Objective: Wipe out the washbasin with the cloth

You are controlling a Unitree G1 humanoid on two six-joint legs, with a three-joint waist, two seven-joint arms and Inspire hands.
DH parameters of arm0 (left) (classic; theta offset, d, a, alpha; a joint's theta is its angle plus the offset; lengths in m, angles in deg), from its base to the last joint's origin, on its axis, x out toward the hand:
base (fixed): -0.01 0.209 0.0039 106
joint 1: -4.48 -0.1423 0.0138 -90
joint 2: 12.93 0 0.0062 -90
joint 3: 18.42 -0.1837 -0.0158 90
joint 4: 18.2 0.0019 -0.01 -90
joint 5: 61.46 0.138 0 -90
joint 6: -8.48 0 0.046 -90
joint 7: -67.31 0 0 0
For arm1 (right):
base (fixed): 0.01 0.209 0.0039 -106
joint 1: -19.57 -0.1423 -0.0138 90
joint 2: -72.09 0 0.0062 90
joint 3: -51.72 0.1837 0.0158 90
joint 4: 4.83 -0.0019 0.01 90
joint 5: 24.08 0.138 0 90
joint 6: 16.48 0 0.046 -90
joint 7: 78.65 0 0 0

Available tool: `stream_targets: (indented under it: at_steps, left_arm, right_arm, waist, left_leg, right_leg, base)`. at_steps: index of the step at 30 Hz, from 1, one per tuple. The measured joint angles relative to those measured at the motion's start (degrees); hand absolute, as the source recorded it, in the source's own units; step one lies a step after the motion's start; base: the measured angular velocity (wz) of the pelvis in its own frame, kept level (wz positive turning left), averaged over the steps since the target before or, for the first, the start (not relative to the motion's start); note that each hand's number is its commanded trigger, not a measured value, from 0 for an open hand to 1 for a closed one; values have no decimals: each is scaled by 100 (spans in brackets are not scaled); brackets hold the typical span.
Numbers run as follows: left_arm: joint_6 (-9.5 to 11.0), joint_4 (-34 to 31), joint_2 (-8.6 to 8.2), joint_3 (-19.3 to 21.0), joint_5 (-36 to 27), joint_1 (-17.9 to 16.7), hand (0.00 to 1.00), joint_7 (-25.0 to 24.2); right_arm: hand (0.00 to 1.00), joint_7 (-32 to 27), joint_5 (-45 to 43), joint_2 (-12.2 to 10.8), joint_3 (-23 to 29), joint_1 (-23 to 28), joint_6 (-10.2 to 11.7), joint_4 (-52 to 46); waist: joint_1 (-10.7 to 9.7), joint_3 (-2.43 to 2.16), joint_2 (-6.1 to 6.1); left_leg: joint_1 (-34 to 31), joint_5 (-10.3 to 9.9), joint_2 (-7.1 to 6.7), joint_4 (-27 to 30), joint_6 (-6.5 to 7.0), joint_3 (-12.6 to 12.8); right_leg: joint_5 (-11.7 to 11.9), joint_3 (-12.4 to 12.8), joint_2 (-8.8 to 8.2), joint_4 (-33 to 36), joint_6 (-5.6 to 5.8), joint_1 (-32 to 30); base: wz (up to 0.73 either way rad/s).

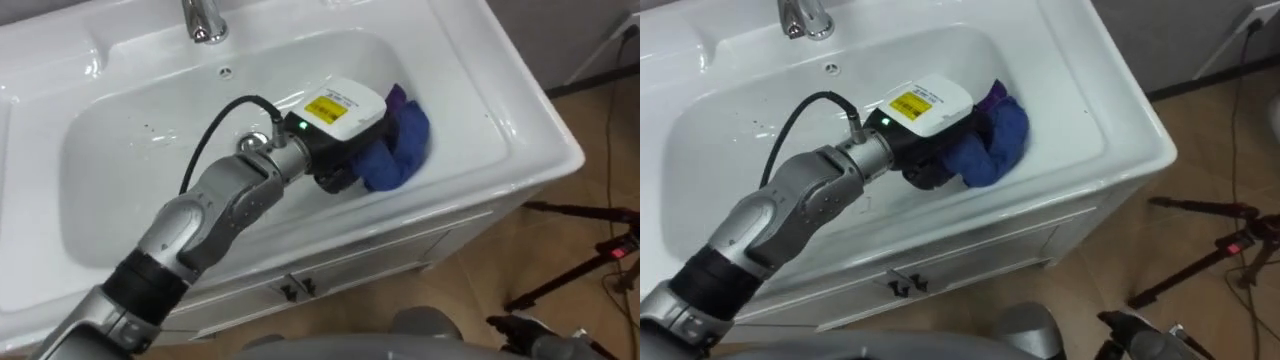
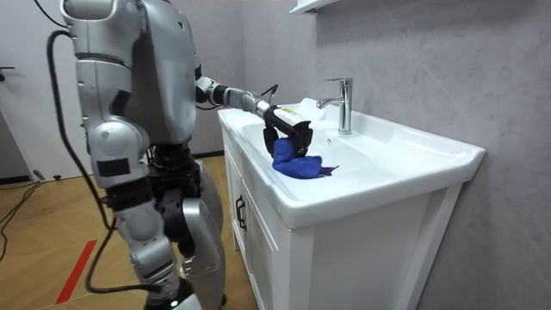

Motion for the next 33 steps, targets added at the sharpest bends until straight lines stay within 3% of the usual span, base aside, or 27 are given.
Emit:
stream_targets:
  at_steps: [6, 9, 14, 25, 33]
  left_arm:
    - [-167, 416, -205, -7, 4, 69, 100, 274]
    - [-221, 731, -354, -26, -8, 69, 100, 439]
    - [-362, 943, -381, -122, -15, 59, 100, 682]
    - [-430, 1124, -355, -107, -216, -164, 100, 956]
    - [-529, 1249, -316, 117, -153, -488, 100, 1056]
  right_arm:
    - [0, 177, -5, -41, -19, 125, -149, 2]
    - [0, 171, 1, -85, -23, 206, -167, 2]
    - [0, 154, -84, -185, 31, 197, -407, -169]
    - [0, 108, -107, -184, 114, 177, -516, -457]
    - [0, 90, -174, -184, 198, 198, -527, -640]
  waist:
    - [-123, -7, -42]
    - [-193, -14, -121]
    - [-226, -33, -182]
    - [-169, -110, -69]
    - [-8, -109, -70]
  left_leg:
    - [98, 26, -46, -81, 54, 94]
    - [188, 38, -58, -159, 74, 98]
    - [269, 38, -59, -245, 74, 139]
    - [300, 41, -54, -242, 64, 141]
    - [342, 55, -44, -283, 22, 91]
  right_leg:
    - [45, 176, -17, -95, 75, 2]
    - [68, 215, -25, -117, 97, 153]
    - [134, 289, 11, -302, 109, 214]
    - [143, 260, 28, -308, 98, 254]
    - [155, 259, 74, -302, 71, 311]
  base:
    - [-9]
    - [3]
    - [-3]
    - [0]
    - [-1]
